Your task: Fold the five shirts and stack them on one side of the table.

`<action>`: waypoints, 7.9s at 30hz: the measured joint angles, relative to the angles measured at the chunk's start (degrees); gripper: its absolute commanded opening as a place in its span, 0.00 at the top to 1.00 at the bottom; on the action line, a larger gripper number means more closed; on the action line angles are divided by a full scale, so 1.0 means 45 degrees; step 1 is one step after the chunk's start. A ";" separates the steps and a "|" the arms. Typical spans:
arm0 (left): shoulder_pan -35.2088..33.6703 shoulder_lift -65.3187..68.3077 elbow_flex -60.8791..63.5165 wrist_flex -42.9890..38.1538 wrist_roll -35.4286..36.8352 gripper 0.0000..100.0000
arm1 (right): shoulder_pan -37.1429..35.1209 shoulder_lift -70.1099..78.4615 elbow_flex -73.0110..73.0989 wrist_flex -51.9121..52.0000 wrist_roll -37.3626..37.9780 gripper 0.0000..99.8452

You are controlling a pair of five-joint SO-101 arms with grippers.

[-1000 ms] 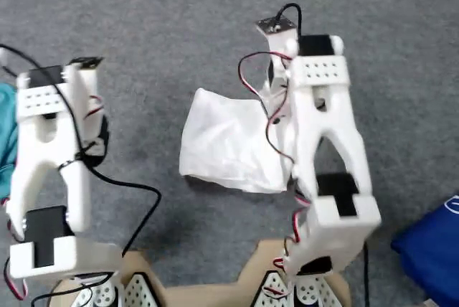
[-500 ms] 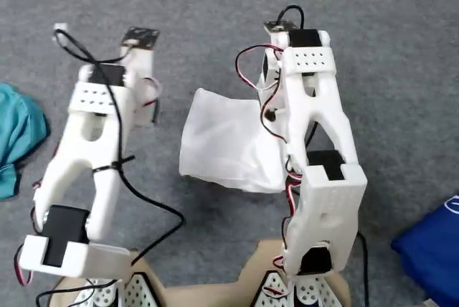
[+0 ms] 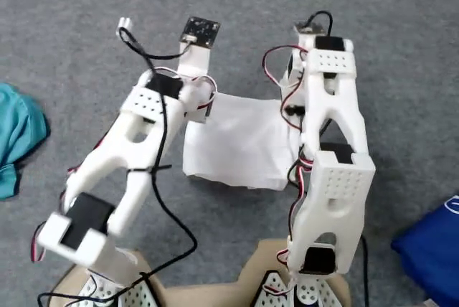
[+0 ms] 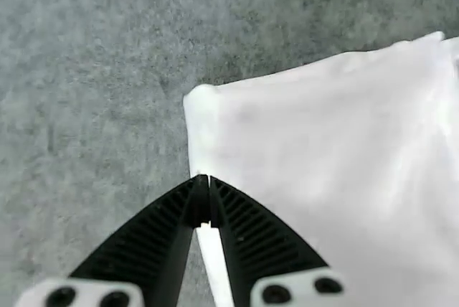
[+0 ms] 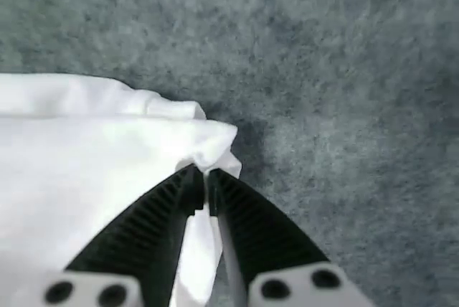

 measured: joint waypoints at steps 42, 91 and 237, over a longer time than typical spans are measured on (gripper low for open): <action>-0.0098 0.6545 -0.8987 0.4435 0.0039 0.98 | -0.0879 -0.3145 0.2833 -0.1797 0.3419 0.99; -0.1074 0.4298 -0.7619 0.8166 0.0996 0.98 | -0.2696 -0.3751 0.3985 -0.1192 0.4063 0.99; -0.6779 -0.0977 0.0274 0.5040 -0.0039 0.98 | -0.3634 -1.3734 1.8852 -1.1194 -1.5160 0.67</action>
